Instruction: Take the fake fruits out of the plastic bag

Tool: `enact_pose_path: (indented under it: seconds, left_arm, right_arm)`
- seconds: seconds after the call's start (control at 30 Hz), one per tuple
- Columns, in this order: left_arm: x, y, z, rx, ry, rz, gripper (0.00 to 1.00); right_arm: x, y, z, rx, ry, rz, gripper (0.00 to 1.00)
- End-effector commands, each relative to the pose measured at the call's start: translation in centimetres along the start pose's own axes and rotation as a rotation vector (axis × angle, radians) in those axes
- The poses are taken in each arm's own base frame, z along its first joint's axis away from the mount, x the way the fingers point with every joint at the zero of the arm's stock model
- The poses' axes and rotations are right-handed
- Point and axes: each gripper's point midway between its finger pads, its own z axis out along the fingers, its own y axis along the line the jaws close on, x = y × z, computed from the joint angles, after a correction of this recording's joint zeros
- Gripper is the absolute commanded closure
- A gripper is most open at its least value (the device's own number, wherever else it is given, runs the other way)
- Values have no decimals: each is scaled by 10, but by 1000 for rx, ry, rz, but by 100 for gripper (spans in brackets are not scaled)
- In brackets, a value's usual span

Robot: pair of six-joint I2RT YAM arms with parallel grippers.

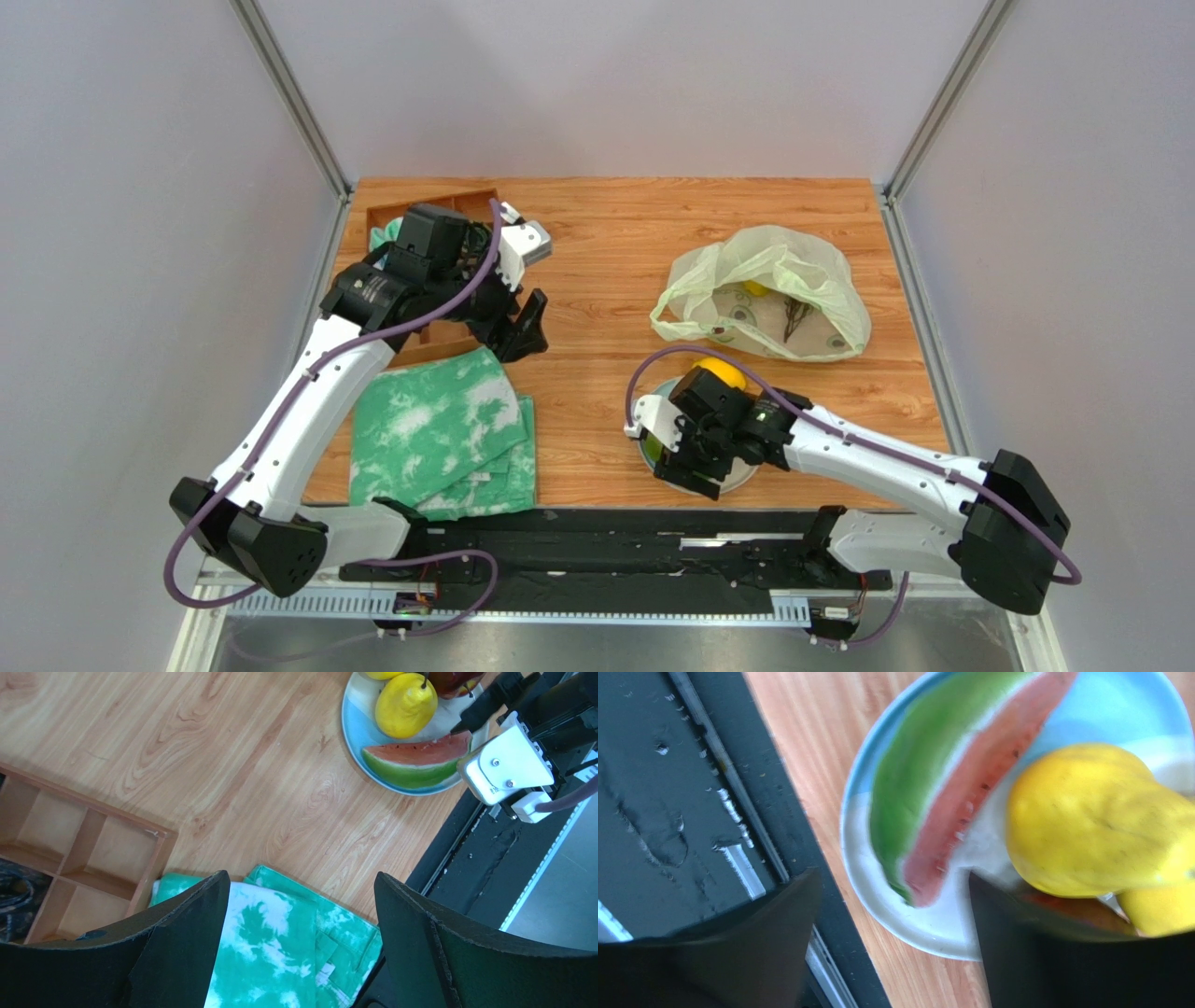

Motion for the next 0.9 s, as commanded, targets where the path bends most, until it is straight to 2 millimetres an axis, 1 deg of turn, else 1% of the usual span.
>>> enact_pose_path:
  seconds: [0.0,0.03,0.1,0.13,0.17,0.2,0.23,0.27,0.33,0.37,0.4,0.43,0.47,0.5,0.53,0.57,0.6,0.63,0.67,0.7,0.73,0.77,0.8,0.83,0.87]
  left_arm:
    - [-7,-8,-6,30,-56,24,16]
    - [-7,-9,-7,35,-57,22,16]
    - [-6,-10,-6,41,-58,19,16]
    - [-7,-12,-5,52,-61,17,16]
    - [-9,-12,-5,54,-68,19,16]
    - [-10,-13,-4,58,-72,9,17]
    - [-13,-13,-3,64,-81,7,17]
    - [-14,-13,-2,68,-85,6,17]
    - [-19,-12,1,74,-93,1,17]
    - [-20,-11,2,73,-94,0,17]
    - [-28,-9,-1,62,-111,-4,1]
    - [-34,0,-1,13,-125,-6,1]
    - [-39,2,-3,2,-141,1,1]
    - [-49,2,-8,-3,-170,38,1]
    - [-61,0,-12,7,-217,72,1]
    - [-70,-3,-15,15,-249,97,1]
    - [-79,-9,-19,45,-282,122,1]
    - [-88,-13,-19,64,-305,141,1]
    - [-100,-17,-24,76,-330,156,1]
    - [-103,-14,-13,91,-312,147,1]
    - [-107,-20,-7,115,-300,153,1]
    - [-121,-23,-10,119,-319,160,1]
    - [-122,-20,7,137,-286,137,1]
    - [-124,-28,16,169,-268,134,1]
    - [-131,-31,19,182,-272,130,1]
  right_arm:
    - [-15,13,-2,-80,-36,-29,13]
    - [-15,17,-5,-103,-29,-30,12]
    - [-30,14,-18,-104,-53,-40,11]
    - [-28,16,-24,-115,-36,-40,11]
    - [-46,10,-39,-97,-77,-47,11]
    - [-53,9,-48,-93,-84,-55,11]
    - [-48,10,-58,-101,-47,-56,11]
    - [-68,2,-77,-71,-97,-70,12]
    - [-73,-9,-99,-6,-105,-75,15]
    - [-85,-20,-118,33,-155,-61,15]
    - [-90,-26,-132,61,-195,-50,16]
    - [-91,-30,-142,75,-217,-44,18]
    - [-91,-40,-152,110,-243,-13,18]
    - [-98,-49,-169,152,-292,14,18]
    - [-102,-61,-181,197,-337,55,18]
    - [-95,-83,-191,253,-359,185,18]
    - [-96,-99,-202,295,-404,254,18]
    - [-94,-110,-206,307,-429,319,18]
    - [-81,-131,-210,359,-437,432,18]
    - [-77,-144,-208,395,-442,460,18]
    - [-66,-160,-207,467,-410,496,18]
    - [-57,-173,-206,524,-386,508,17]
    - [-55,-186,-207,579,-384,505,16]
    - [-47,-195,-206,617,-360,511,15]
    - [-36,-207,-207,666,-335,529,15]
